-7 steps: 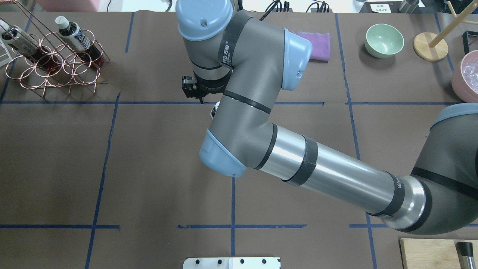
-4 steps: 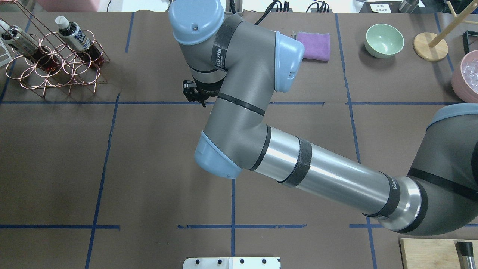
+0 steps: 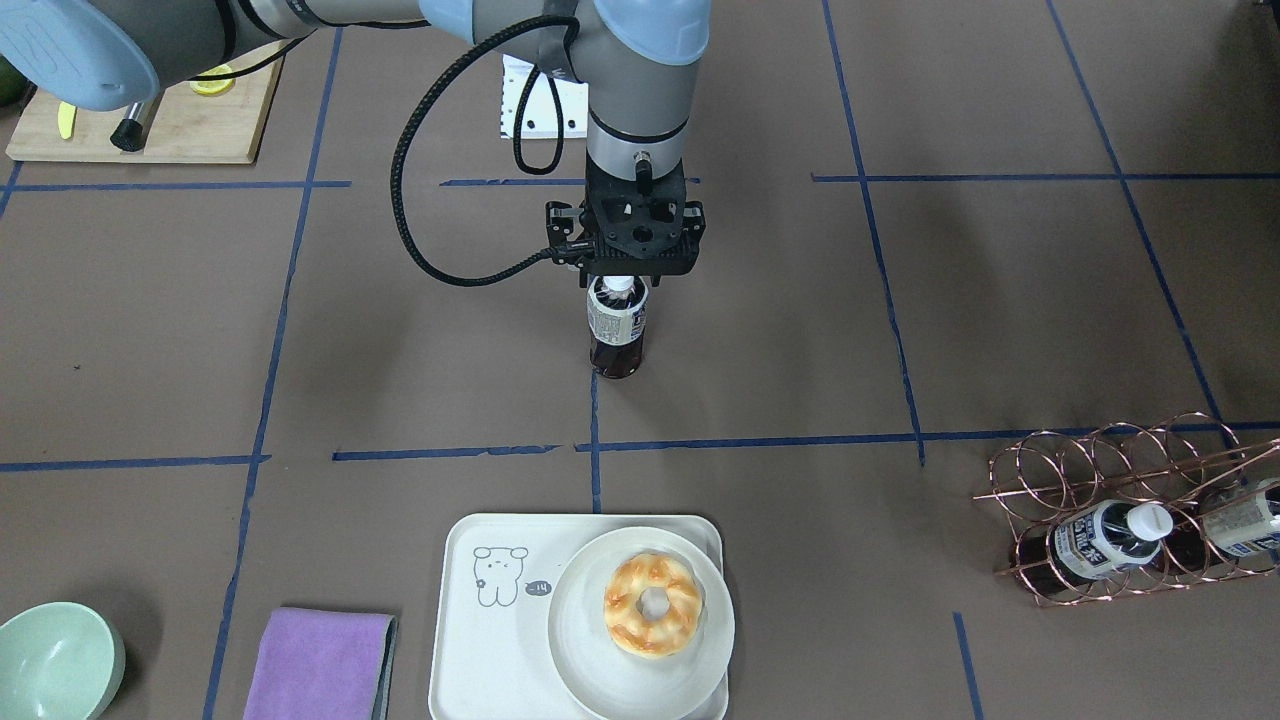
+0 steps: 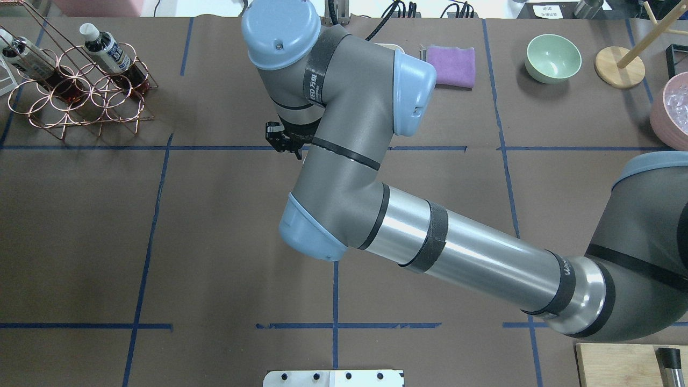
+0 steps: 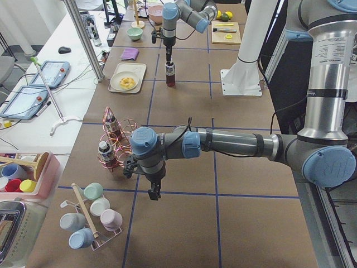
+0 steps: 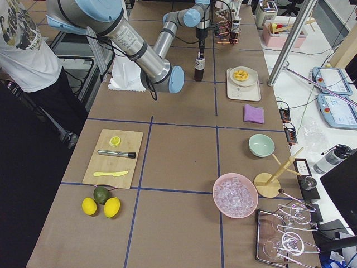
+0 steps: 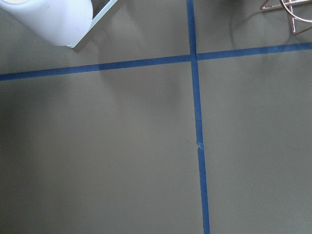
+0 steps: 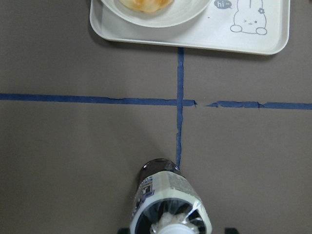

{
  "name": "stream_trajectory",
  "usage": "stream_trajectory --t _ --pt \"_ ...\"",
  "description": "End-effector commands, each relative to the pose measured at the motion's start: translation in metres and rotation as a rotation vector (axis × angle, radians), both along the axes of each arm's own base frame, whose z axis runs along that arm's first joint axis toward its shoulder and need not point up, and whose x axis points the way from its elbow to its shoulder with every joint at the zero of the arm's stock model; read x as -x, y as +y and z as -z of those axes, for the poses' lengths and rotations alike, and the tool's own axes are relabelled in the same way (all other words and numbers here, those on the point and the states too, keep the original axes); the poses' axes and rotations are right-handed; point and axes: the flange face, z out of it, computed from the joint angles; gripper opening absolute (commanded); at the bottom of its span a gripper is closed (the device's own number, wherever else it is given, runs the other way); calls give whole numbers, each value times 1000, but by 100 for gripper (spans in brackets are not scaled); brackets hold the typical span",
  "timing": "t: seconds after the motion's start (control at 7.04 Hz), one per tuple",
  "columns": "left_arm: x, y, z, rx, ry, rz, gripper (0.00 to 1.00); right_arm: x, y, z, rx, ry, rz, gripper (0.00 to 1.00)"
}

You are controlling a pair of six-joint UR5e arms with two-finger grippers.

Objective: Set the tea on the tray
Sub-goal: 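Grasp the tea bottle with the right gripper and lift it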

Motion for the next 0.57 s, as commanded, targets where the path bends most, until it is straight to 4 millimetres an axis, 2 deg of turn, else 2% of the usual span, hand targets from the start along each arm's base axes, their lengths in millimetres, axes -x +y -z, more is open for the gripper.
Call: stream_trajectory --t 0.0,0.28,0.43 --pt "0 0 0 0 0 0 100 1 1 -1 1 1 2 61" --pt "0 0 0 -1 0 0 100 1 1 0 3 -1 4 45" --pt "0 0 0 0 0 0 100 1 2 0 3 -1 4 27"
